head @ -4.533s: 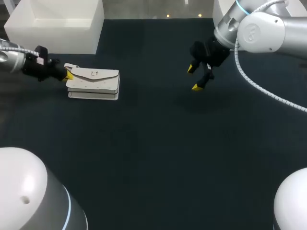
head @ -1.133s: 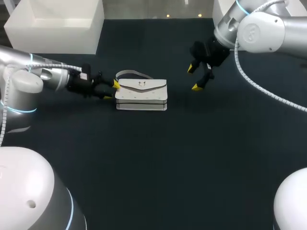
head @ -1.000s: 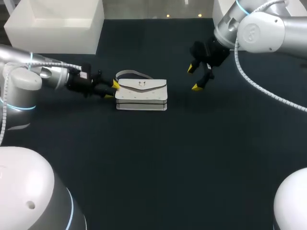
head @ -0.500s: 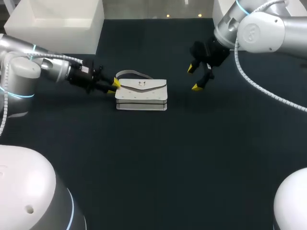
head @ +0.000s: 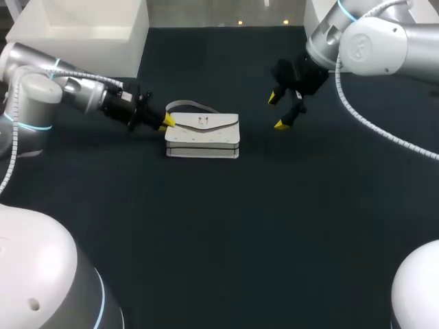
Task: Pick up the bag, open it, inspect its contents, close it, and place it on the opposite side
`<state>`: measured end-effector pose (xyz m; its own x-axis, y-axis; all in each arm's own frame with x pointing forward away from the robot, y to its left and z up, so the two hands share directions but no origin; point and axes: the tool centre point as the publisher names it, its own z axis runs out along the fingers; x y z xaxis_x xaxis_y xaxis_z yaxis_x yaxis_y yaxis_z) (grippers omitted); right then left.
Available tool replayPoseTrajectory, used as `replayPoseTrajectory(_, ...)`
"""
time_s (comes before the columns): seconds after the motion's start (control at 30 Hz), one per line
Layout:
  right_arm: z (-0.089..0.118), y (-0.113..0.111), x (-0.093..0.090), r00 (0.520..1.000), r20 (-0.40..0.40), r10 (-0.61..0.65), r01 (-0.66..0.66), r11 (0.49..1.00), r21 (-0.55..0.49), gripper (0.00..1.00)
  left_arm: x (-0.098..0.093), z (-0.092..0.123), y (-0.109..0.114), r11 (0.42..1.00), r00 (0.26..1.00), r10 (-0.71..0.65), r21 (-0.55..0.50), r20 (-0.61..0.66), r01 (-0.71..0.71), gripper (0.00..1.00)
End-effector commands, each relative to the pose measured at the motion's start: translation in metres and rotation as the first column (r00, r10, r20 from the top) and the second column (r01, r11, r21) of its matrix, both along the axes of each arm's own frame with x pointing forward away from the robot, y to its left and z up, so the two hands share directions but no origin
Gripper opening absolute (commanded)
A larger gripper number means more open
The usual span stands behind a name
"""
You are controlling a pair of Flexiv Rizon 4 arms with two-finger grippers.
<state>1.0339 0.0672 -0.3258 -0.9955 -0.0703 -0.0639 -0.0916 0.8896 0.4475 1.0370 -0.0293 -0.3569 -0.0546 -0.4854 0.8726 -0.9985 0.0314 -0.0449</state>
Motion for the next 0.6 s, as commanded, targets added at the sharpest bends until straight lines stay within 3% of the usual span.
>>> replayPoseTrajectory(0.03, 0.000, 0.000, 0.001, 1.000, -0.002, 0.001, -0.001, 1.000, 0.001, 1.00, 0.002, -0.003, -0.002, 1.000, 1.000, -0.013, -0.004, -0.005, 0.013, 0.00)
replayPoseTrajectory(0.6, 0.000, 0.000, 0.001, 1.000, -0.002, 0.001, -0.001, 1.000, 0.001, 1.00, 0.004, -0.001, -0.035, 0.999, 0.997, 0.031, -0.038, 0.064, -0.029, 0.00)
